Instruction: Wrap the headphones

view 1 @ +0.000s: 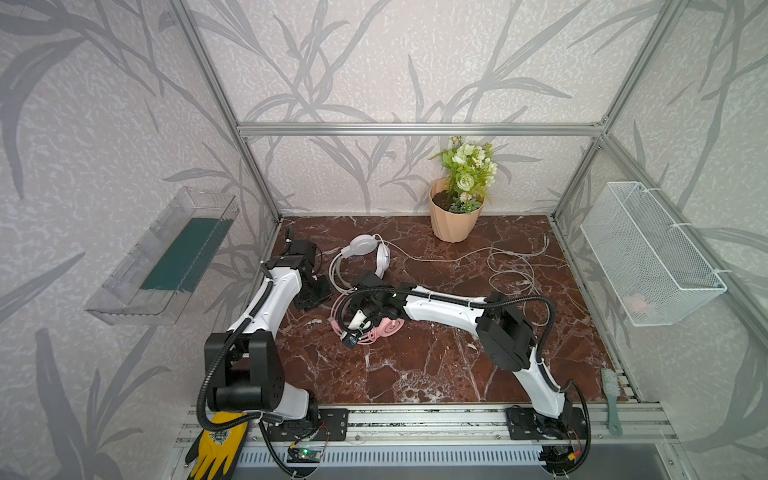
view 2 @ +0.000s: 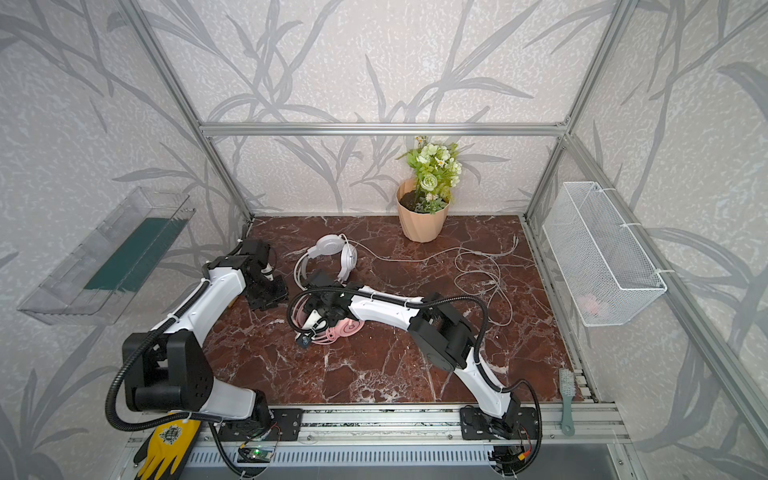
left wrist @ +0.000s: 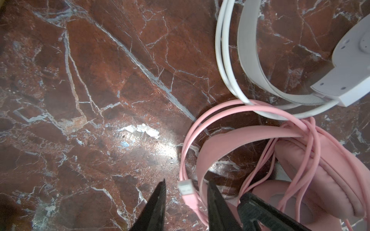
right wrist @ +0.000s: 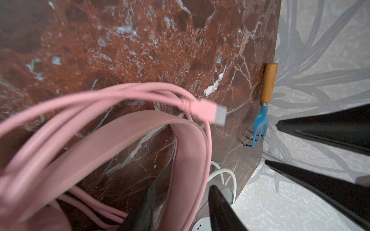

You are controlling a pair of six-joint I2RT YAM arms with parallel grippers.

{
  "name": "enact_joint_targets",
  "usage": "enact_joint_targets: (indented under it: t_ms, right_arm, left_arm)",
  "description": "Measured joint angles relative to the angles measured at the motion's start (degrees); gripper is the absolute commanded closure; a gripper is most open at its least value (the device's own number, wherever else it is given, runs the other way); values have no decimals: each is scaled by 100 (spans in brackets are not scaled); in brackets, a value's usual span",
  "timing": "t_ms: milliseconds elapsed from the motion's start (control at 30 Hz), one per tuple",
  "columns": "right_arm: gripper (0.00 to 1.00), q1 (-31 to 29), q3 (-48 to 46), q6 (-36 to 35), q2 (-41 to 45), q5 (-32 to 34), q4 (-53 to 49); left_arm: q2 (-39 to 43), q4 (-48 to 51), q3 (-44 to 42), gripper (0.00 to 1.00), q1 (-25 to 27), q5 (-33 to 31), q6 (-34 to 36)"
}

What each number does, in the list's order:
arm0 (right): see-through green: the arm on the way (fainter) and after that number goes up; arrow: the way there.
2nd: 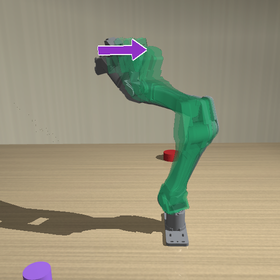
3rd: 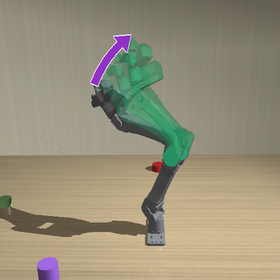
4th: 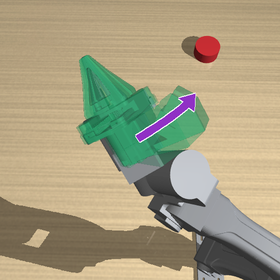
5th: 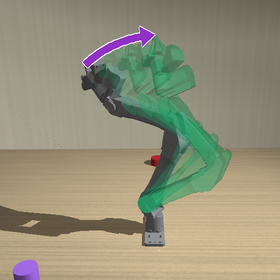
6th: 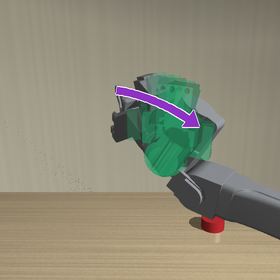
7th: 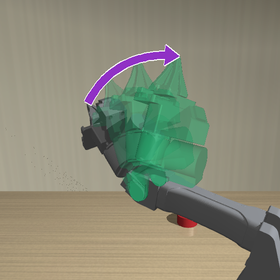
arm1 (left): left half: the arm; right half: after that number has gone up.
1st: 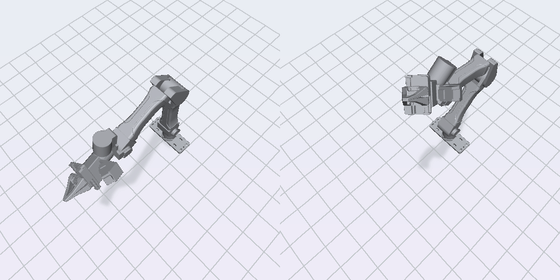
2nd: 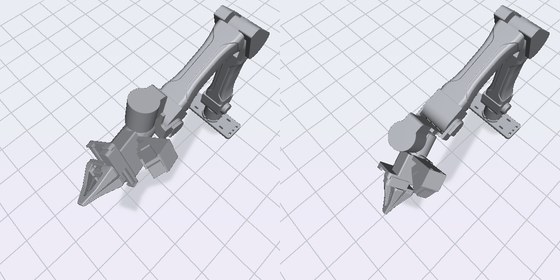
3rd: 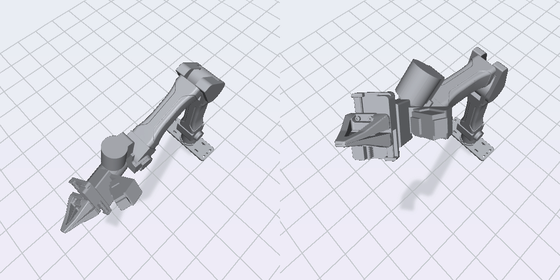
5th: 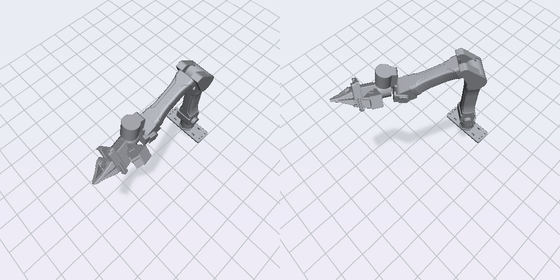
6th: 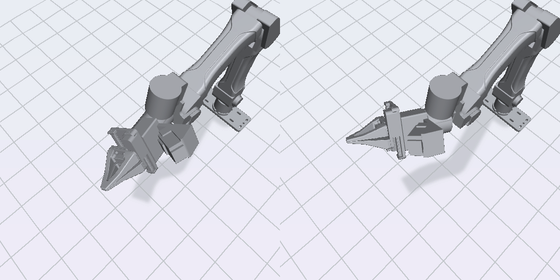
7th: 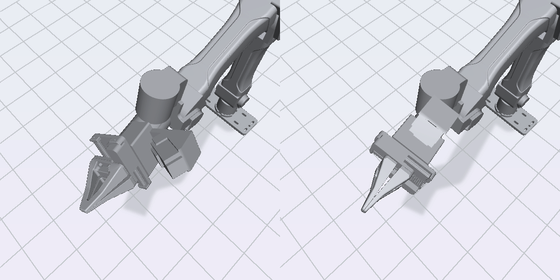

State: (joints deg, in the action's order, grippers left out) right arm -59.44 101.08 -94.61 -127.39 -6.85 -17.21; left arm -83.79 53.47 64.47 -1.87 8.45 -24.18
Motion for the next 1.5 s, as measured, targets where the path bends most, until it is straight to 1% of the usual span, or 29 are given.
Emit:
enact_joint_targets:
  t_ms: [233,300,400,467,567,633,667,700,800,900,1000,1100,1200,1267,1367,1500]
  right_arm:
    - [44,114,-37,155,17,-216,52]
    - [42,188,-105,282,76,-275,85]
    - [37,306,-197,557,208,-428,151]
    - [26,367,-227,774,323,-553,205]
    - [15,442,-234,1064,520,-719,358]
    - [14,468,-245,1248,660,-782,483]
    - [6,474,-267,1364,737,-826,590]
    - [1,481,-306,1482,798,-870,693]
    - [1,538,-564,2000,1091,-1008,1086]
    - [1,671,-1064,2677,1517,-1150,1587]
    - [1,981,-1665,3558,2052,-1235,2068]
    - [1,1377,-2210,4487,2688,-1220,2352]
    - [1,1790,-2752,5388,3477,-1152,2524]
    - [1,1976,-3099,5812,3995,-1084,2608]
    - [1,2103,-3622,6203,4701,-949,2715]
    - [1,2205,-4240,6446,5383,-767,2750]
  left_arm:
    - [13,57,0,66,0,122,15]
    - [13,66,0,66,0,160,15]
    - [13,98,0,65,0,210,13]
    - [13,120,20,64,-7,236,-4]
    - [17,136,46,61,-15,315,-96]
    - [46,149,59,59,-17,361,-155]
    - [79,177,76,58,-17,376,-186]
    - [122,208,96,58,-17,391,-219]
    - [319,306,116,58,-11,494,-356]
    - [564,409,116,58,79,573,-446]
    - [721,623,116,58,393,540,-450]
    - [745,857,116,58,872,457,-448]
    - [802,986,92,59,1530,334,-442]
    - [916,1001,2,59,1923,199,-439]
    - [1073,1091,-223,59,2433,28,-444]
    - [1040,1169,-581,59,3095,-216,-516]
